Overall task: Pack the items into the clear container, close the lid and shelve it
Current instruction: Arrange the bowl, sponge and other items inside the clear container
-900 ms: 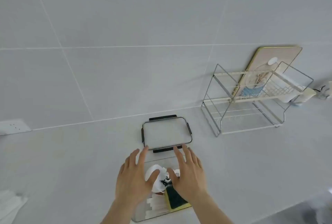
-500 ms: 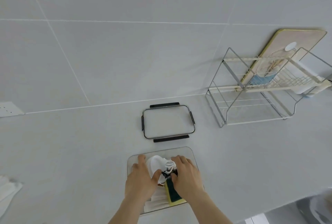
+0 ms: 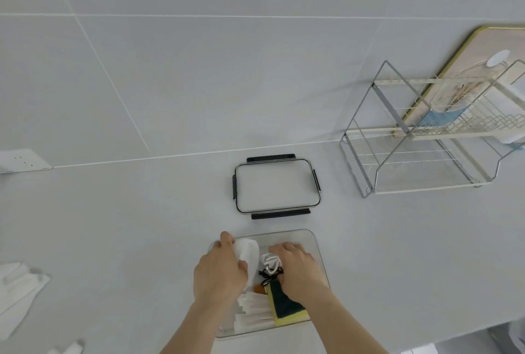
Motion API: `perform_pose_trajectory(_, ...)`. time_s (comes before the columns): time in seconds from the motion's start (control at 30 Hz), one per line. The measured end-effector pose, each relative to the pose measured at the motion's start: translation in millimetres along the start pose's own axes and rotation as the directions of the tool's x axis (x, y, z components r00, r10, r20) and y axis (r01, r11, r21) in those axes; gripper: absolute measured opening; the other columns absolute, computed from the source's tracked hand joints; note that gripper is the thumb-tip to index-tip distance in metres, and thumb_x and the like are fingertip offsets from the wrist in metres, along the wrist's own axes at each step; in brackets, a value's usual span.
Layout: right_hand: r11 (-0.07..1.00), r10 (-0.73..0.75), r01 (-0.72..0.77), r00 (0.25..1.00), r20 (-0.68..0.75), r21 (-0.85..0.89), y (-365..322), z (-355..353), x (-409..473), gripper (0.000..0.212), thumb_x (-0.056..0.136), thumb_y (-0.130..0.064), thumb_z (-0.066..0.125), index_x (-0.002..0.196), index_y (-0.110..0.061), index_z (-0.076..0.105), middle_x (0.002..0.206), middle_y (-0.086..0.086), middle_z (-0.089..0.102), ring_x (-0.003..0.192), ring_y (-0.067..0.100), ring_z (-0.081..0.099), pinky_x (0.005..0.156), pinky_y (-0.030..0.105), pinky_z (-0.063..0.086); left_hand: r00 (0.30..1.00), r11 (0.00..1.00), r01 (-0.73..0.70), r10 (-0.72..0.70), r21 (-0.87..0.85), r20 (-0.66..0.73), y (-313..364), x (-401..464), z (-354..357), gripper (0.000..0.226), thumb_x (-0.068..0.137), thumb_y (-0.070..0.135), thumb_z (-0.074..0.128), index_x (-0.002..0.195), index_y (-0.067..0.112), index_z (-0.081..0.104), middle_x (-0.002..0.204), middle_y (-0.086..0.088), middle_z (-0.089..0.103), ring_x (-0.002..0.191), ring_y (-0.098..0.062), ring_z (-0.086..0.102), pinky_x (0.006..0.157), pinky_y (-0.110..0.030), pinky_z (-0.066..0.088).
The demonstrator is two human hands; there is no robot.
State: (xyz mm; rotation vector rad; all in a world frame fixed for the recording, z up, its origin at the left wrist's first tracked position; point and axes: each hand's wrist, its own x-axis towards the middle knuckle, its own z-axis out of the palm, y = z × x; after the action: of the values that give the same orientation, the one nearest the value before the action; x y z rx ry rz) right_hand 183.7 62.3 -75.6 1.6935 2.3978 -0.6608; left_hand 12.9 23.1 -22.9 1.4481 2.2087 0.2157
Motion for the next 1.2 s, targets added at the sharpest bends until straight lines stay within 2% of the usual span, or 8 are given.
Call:
perform_pose_trajectory(0.13, 0.996, -0.024, 0.028, 0.999, 0.045, -0.089, -0.7, -2.7, 10.5, 0.069, 0.083, -0.011, 0.073, 0.143, -0.029, 0.045, 0.137, -0.002, 0.053, 0.125, 0.024, 0.047, 0.101, 0.037, 0.046, 0.998, 1.0, -0.029, 0.029, 0.005, -0.047, -8.5, 2.1, -13.5, 0.03, 0.085, 0.03, 0.053, 0.114, 0.026, 0.043, 0.105, 0.006, 0.065, 0.074, -0.02, 0.052, 0.063, -0.03, 0.042)
perform_pose_trajectory(0.33, 0.977, -0.084, 0.09, 0.996, 0.036, -0.196, -2.4, 1.0, 15.3, 0.065, 0.084, -0.007, 0.07, 0.141, -0.023, 0.045, 0.133, 0.004, 0.052, 0.123, 0.028, 0.044, 0.097, 0.038, 0.047, 0.994, 0.988, -0.005, -0.012, -0.156, -0.108, -22.8, -0.1, -19.1, 0.03, 0.077, 0.031, 0.055, 0.105, 0.031, 0.046, 0.095, 0.009, 0.066, 0.08, -0.023, 0.061, 0.065, -0.034, 0.051)
perform_pose_trajectory(0.5, 0.99, -0.1, 0.1, 0.995, 0.002, -0.104, -3.5, -5.2, 14.0, 0.055, 0.088, -0.011, 0.066, 0.139, -0.024, 0.05, 0.13, 0.002, 0.058, 0.119, 0.024, 0.048, 0.097, 0.036, 0.048, 0.989, 0.948, 0.004, -0.051, -0.319, -0.14, -30.9, -0.2, -20.4, 0.031, 0.074, 0.029, 0.06, 0.101, 0.033, 0.048, 0.089, 0.011, 0.065, 0.076, -0.018, 0.063, 0.059, -0.03, 0.048)
perform_pose_trajectory(0.67, 0.993, -0.117, 0.119, 0.987, -0.111, 0.006, -16.9, -19.2, -3.2, 0.053, 0.087, -0.017, 0.067, 0.135, -0.027, 0.047, 0.126, -0.006, 0.061, 0.112, 0.02, 0.054, 0.091, 0.033, 0.05, 0.973, 0.866, 0.038, -0.146, -0.498, -0.179, -34.1, 1.3, -27.0, 0.03, 0.075, 0.024, 0.066, 0.101, 0.03, 0.052, 0.089, 0.012, 0.067, 0.077, -0.014, 0.064, 0.063, -0.03, 0.05)
perform_pose_trajectory(0.83, 0.973, -0.232, 0.232, 0.972, -0.022, 0.004, -53.8, -19.3, -31.1, 0.041, 0.085, -0.018, 0.065, 0.121, -0.02, 0.046, 0.11, 0.001, 0.064, 0.102, 0.025, 0.056, 0.073, 0.034, 0.039, 0.958, 0.769, 0.045, -0.215, -0.638, -0.192, -38.0, -0.7, -37.3, 0.027, 0.079, 0.017, 0.066, 0.102, 0.026, 0.055, 0.089, 0.008, 0.067, 0.076, -0.004, 0.062, 0.056, -0.025, 0.042)
perform_pose_trajectory(0.93, 0.954, -0.3, 0.301, 0.954, 0.022, -0.016, -72.9, -6.7, -37.3, 0.039, 0.085, -0.016, 0.067, 0.121, -0.02, 0.05, 0.113, 0.002, 0.064, 0.103, 0.025, 0.055, 0.08, 0.034, 0.041, 0.957, 0.738, 0.056, -0.231, -0.672, -0.174, -38.8, -3.8, -41.1, 0.026, 0.076, 0.024, 0.064, 0.1, 0.028, 0.055, 0.087, 0.01, 0.067, 0.074, -0.006, 0.064, 0.06, -0.031, 0.049)
perform_pose_trajectory(1.03, 0.956, -0.289, 0.291, 0.955, 0.065, -0.037, -82.9, 10.8, -35.6, 0.041, 0.083, -0.014, 0.072, 0.119, -0.02, 0.054, 0.116, 0.002, 0.064, 0.105, 0.025, 0.055, 0.091, 0.034, 0.043, 0.96, 0.723, 0.074, -0.239, -0.687, -0.148, -41.2, -8.7, -41.0, 0.026, 0.073, 0.027, 0.062, 0.098, 0.03, 0.055, 0.086, 0.01, 0.067, 0.071, -0.016, 0.067, 0.065, -0.039, 0.056)
perform_pose_trajectory(1.2, 0.966, -0.245, 0.254, 0.959, 0.145, -0.045, -82.9, 14.0, -32.6, 0.048, 0.081, -0.032, 0.078, 0.125, -0.023, 0.061, 0.12, 0.002, 0.065, 0.112, 0.025, 0.052, 0.093, 0.033, 0.04, 0.961, 0.715, 0.09, -0.244, -0.694, -0.127, -42.9, -18.3, -40.9, 0.034, 0.065, 0.034, 0.055, 0.099, 0.029, 0.055, 0.084, 0.011, 0.066, 0.069, -0.019, 0.068, 0.065, -0.04, 0.057)
